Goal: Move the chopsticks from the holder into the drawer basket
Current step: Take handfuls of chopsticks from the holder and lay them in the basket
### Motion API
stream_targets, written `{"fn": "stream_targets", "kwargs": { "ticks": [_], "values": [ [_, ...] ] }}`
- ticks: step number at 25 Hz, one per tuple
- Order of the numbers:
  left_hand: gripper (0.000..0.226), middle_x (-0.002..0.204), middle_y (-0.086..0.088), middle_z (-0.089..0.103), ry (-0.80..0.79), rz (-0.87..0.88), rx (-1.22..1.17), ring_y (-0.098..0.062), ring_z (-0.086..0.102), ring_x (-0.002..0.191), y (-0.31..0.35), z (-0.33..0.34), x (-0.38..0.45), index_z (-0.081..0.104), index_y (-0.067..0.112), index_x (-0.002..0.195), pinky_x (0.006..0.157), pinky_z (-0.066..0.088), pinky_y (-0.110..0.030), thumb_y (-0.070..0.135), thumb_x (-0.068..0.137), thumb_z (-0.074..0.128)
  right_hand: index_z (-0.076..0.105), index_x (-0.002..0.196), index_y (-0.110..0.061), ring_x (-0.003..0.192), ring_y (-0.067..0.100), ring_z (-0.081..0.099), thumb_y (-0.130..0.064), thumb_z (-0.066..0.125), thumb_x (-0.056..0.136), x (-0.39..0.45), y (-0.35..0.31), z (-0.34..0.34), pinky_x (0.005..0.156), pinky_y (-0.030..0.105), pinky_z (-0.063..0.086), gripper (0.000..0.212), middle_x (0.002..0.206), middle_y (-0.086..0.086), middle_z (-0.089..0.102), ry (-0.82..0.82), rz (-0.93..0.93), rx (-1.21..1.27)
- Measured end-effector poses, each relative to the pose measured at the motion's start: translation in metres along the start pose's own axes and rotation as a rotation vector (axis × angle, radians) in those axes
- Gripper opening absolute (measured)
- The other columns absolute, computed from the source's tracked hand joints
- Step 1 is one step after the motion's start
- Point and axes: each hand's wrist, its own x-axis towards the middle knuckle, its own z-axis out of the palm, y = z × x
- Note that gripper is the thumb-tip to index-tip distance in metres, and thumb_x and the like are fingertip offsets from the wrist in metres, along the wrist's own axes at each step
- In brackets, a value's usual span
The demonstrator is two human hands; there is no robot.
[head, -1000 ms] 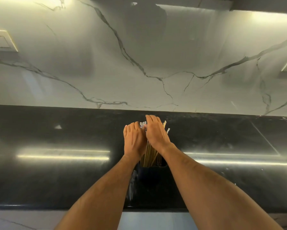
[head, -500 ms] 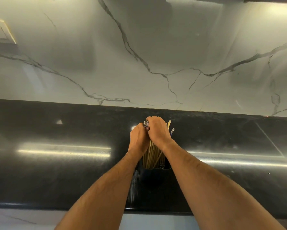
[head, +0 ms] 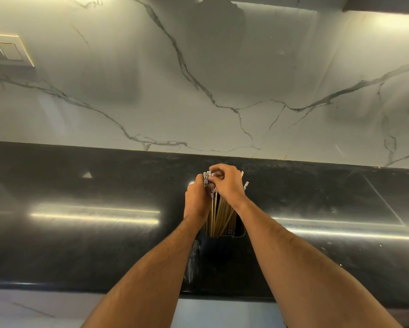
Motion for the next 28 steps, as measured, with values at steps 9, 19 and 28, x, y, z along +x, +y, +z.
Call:
{"fn": "stream_targets", "kwargs": {
  "ticks": [9,19,28],
  "values": [
    [0.04,0.089,-0.003,0.069,0.046,-0.041,-0.233,-0.009,0.068,0.072,0.023,-0.009,-0.01,0.037,0.015,0.129,0.059,0.056,-0.021,0.002,0.096,0.056,0.073,0.118,-0.011,0.101,0.013,0.071,-0.005,0.078,0.085,-0.015,-0.011,-0.013,0.09,0.034,0.061,0.033,0.109,0.005,0.075,-0.088,-0.034,0.11],
    [0.025,0.096,0.001,0.07,-0.089,0.005,-0.305,-0.006,0.068,0.081,0.064,-0.029,-0.016,0.053,0.015,0.114,0.066,0.052,-0.017,0.004,0.094,0.063,0.078,0.103,-0.009,0.076,0.01,0.077,-0.003,0.085,0.077,-0.03,-0.044,-0.055,0.063,0.026,0.063,0.027,0.088,0.003,0.079,0.105,-0.078,0.281],
    [0.014,0.078,0.0,0.075,-0.125,0.099,-0.309,-0.01,0.073,0.071,0.127,-0.048,-0.037,0.066,0.009,0.094,0.074,0.059,-0.033,0.002,0.099,0.055,0.074,0.12,-0.014,0.095,0.002,0.072,-0.002,0.078,0.084,-0.049,-0.091,-0.112,0.08,0.014,0.057,0.038,0.113,-0.005,0.074,0.12,-0.309,0.233]
  ]
}}
